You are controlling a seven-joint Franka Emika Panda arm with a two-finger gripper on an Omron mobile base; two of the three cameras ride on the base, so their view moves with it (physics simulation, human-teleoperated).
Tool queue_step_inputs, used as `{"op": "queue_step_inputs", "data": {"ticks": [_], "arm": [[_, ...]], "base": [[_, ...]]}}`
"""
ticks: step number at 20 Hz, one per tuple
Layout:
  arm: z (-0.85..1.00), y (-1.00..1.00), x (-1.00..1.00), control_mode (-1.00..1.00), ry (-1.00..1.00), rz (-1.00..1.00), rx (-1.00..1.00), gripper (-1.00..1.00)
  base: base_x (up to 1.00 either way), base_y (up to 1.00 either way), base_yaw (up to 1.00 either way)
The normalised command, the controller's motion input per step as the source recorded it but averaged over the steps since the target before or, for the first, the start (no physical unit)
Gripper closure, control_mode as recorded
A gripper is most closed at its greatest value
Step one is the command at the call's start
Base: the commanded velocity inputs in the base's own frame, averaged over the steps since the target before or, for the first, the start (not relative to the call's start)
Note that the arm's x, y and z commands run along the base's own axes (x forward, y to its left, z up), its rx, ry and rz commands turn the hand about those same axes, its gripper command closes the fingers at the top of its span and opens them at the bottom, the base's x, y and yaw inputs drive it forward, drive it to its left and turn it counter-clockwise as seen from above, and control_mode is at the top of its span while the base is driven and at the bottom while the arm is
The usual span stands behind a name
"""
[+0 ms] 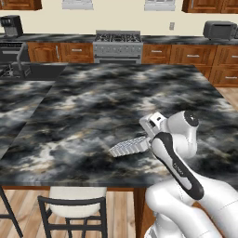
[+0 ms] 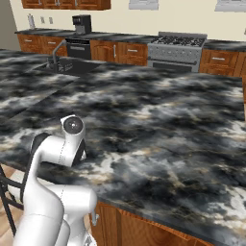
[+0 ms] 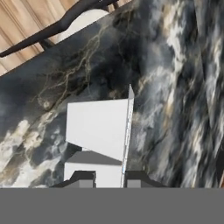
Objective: Open the freezer door, pick up the ice cube tray from the freezer, and place it on the dining counter.
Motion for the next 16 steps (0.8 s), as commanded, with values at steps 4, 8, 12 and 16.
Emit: {"op": "queue_step_inputs", "data": {"ticks": [4, 8, 12, 16], "arm": [[-0.52, 0.00, 0.18, -1.00, 0.00, 0.00, 0.00, 1.00], [-0.51, 0.00, 0.19, -1.00, 0.00, 0.00, 0.00, 1.00], [-0.45, 0.00, 0.17, -1.00, 0.00, 0.00, 0.00, 1.00], [-0.61, 0.00, 0.17, -1.00, 0.00, 0.00, 0.00, 1.00]], "base": [[0.00, 0.00, 0.00], [0.00, 0.00, 0.00], [0.00, 0.00, 0.00], [0.00, 0.00, 0.00]]}}
